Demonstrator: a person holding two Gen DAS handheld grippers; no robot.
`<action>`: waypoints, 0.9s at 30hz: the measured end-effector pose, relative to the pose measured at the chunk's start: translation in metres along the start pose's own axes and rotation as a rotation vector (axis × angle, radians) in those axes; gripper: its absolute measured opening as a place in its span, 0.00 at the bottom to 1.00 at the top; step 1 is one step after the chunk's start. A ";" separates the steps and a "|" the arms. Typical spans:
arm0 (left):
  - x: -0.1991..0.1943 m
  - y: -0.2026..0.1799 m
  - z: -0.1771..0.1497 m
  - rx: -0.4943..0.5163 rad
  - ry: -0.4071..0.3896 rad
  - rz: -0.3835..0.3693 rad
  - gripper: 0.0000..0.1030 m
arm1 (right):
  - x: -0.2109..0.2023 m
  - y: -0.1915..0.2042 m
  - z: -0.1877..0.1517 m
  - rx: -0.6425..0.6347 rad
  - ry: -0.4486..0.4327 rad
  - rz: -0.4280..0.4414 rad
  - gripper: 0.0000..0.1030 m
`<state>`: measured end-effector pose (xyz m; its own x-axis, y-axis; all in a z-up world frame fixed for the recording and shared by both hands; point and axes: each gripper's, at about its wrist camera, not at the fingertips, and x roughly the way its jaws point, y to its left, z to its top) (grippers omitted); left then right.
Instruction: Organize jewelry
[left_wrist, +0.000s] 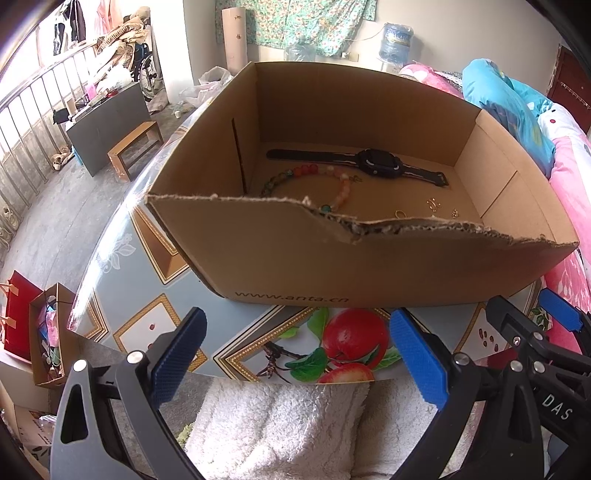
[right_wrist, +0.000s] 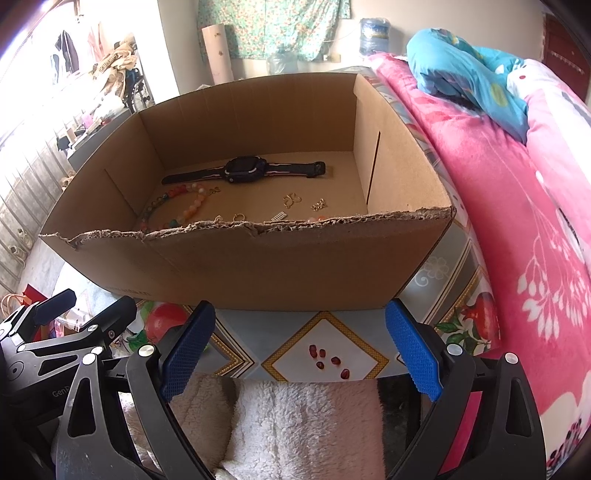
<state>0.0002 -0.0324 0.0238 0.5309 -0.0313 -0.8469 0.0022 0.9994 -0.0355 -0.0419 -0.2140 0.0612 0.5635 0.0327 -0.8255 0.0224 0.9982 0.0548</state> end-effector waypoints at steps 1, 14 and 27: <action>0.000 0.000 0.000 0.000 0.000 0.001 0.94 | 0.000 0.000 0.000 0.000 0.001 0.000 0.87; 0.001 0.001 0.000 0.001 0.002 0.001 0.94 | -0.001 0.000 -0.001 -0.002 0.002 -0.002 0.87; 0.001 0.002 -0.001 0.000 0.003 0.002 0.94 | 0.000 0.000 0.000 -0.002 0.003 -0.001 0.87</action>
<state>-0.0004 -0.0308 0.0226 0.5280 -0.0293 -0.8487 0.0016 0.9994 -0.0335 -0.0422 -0.2144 0.0608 0.5608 0.0315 -0.8274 0.0212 0.9984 0.0524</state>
